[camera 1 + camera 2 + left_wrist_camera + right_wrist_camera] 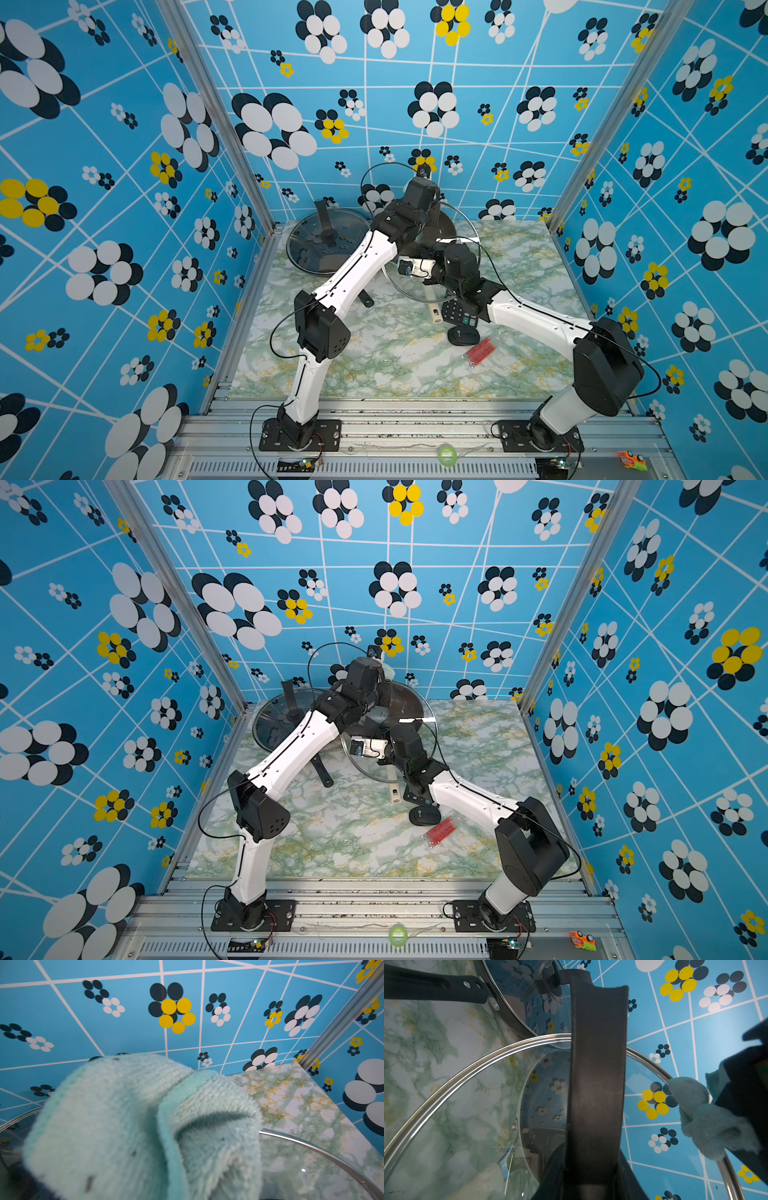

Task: Wipe the pot lid with a cloth
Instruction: Wipe the pot lid.

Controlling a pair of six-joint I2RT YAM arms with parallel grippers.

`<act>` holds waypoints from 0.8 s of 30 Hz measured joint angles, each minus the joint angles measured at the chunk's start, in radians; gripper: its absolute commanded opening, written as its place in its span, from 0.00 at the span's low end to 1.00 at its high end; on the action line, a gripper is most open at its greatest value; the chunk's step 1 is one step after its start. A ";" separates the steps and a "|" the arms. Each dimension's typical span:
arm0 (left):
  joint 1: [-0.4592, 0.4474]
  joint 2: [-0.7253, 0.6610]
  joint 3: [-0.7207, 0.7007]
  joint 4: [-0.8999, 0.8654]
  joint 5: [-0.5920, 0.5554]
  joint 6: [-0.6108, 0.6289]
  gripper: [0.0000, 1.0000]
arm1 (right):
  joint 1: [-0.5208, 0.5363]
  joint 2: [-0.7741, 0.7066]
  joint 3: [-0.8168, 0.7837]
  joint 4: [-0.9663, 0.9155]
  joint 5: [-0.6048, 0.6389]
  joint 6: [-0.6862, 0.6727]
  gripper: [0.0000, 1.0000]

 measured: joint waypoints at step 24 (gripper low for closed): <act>-0.074 -0.082 -0.155 0.060 0.496 0.194 0.00 | 0.018 0.027 0.008 0.111 0.055 -0.037 0.00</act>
